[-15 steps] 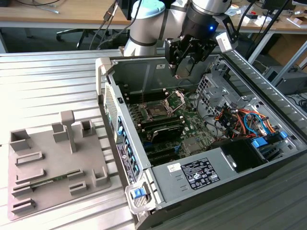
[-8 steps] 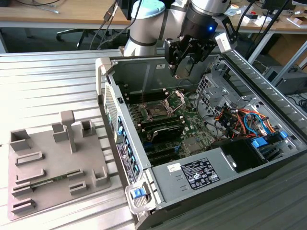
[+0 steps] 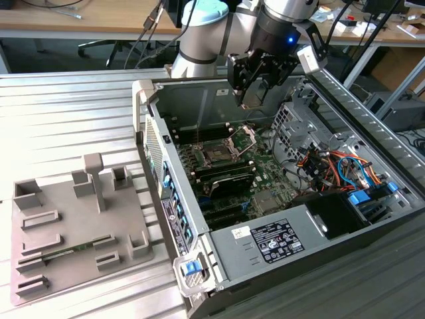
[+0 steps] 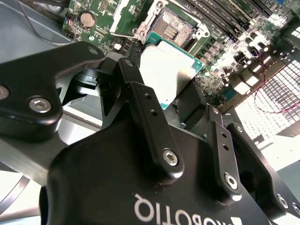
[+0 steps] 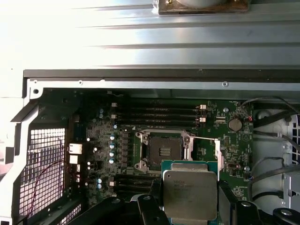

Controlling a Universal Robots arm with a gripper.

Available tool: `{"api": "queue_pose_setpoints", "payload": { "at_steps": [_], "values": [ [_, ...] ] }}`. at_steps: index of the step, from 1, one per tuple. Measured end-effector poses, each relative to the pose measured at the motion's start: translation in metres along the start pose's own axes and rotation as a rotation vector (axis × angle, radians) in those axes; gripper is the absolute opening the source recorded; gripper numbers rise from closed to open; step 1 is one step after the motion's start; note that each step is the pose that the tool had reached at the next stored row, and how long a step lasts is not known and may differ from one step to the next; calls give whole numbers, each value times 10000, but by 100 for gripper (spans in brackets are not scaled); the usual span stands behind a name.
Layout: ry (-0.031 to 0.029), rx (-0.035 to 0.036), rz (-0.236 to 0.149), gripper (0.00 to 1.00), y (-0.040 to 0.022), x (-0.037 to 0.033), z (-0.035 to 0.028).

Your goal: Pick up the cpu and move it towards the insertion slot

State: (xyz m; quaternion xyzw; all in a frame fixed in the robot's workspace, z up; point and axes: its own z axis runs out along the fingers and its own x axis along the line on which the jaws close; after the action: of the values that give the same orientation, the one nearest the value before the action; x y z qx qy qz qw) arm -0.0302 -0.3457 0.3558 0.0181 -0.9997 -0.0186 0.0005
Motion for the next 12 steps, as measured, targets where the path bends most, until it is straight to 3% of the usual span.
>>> {"api": "queue_pose_setpoints", "payload": {
  "at_steps": [12],
  "values": [
    [0, -1, 0, 55, 23, -1, 23]
  ]
}}
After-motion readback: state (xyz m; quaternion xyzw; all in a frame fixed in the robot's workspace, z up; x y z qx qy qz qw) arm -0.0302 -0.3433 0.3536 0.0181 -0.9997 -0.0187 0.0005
